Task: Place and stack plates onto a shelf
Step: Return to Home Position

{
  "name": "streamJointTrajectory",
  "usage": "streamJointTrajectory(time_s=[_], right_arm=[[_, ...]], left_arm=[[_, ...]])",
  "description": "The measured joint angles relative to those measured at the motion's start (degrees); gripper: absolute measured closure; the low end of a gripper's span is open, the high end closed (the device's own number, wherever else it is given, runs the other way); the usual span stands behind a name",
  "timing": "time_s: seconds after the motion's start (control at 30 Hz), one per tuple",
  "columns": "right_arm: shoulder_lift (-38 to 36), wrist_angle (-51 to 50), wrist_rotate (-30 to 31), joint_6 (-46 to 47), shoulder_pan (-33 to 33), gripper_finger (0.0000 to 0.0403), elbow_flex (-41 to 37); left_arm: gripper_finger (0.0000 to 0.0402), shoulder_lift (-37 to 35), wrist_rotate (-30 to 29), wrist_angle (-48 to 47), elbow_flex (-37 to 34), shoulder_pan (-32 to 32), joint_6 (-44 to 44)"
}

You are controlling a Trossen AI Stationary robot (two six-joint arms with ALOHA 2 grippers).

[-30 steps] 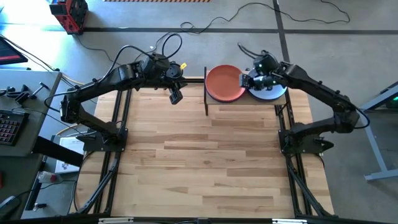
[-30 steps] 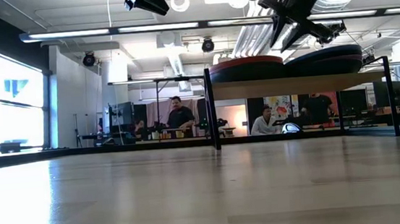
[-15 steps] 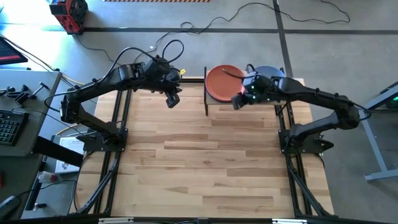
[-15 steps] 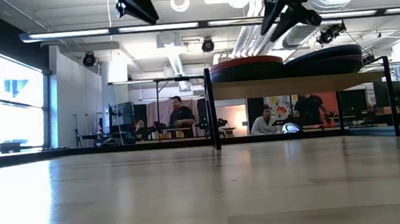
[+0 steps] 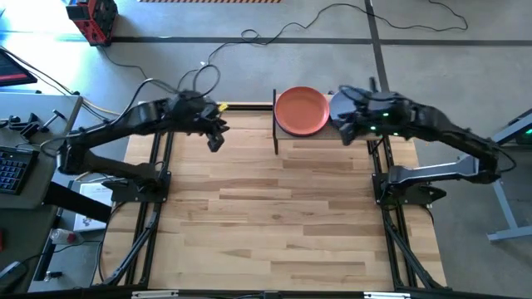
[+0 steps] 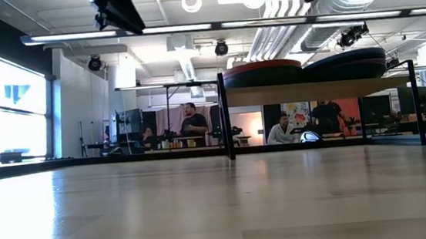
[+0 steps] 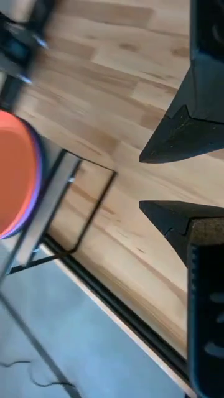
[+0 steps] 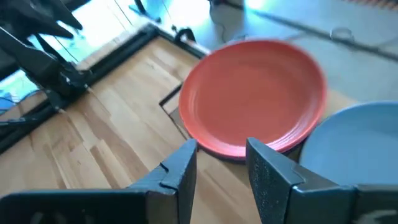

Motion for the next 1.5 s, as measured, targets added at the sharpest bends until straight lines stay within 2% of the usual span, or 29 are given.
streamJointTrajectory(time_s=[0.13,0.2,0.37,0.47,0.63,0.83,0.97,1.1,1.23,1.5], right_arm=[[-4.41,-1.79,-0.28,-4.37,-0.77,0.0285,-0.06],[-7.22,-0.10,-0.27,-5.88,-0.77,0.0285,-2.87],[-17.28,13.01,-2.90,-6.34,-0.77,0.0285,-19.83],[-23.46,23.24,-8.55,-7.17,-0.77,0.0285,-29.58],[-30.85,32.85,-14.92,-5.77,-0.73,0.0285,-41.16],[-36.65,40.03,-17.62,-4.66,-0.73,0.0285,-49.53],[-39.01,42.55,-19.32,-5.34,-0.73,0.0285,-53.08],[-40.14,45.45,-22.04,-5.39,-0.72,0.0285,-56.29],[-40.11,49.72,-24.52,-4.07,-0.71,0.0285,-61.26],[-40.11,65.11,-27.14,-0.08,-0.69,0.0285,-71.34]], left_arm=[[0.0307,-7.88,0.06,10.09,-9.67,-0.23,-1.52],[0.0308,-11.29,0.07,15.06,-14.18,-0.65,-1.29],[0.0308,-19.37,0.07,25.20,-24.50,-2.80,-2.23],[0.0308,-23.65,0.07,33.51,-30.25,-4.86,-3.80],[0.0308,-29.48,0.07,44.47,-39.02,-7.70,-3.96],[0.0308,-34.86,0.04,48.68,-49.50,-10.04,-3.90],[0.0308,-37.61,0.02,56.82,-57.01,-11.04,-3.44],[0.0308,-40.26,0.05,61.15,-63.18,-11.94,-3.55],[0.0308,-42.39,0.55,61.65,-66.78,-12.95,-3.49],[0.0308,-43.80,0.49,61.23,-70.73,-13.58,-4.57]])
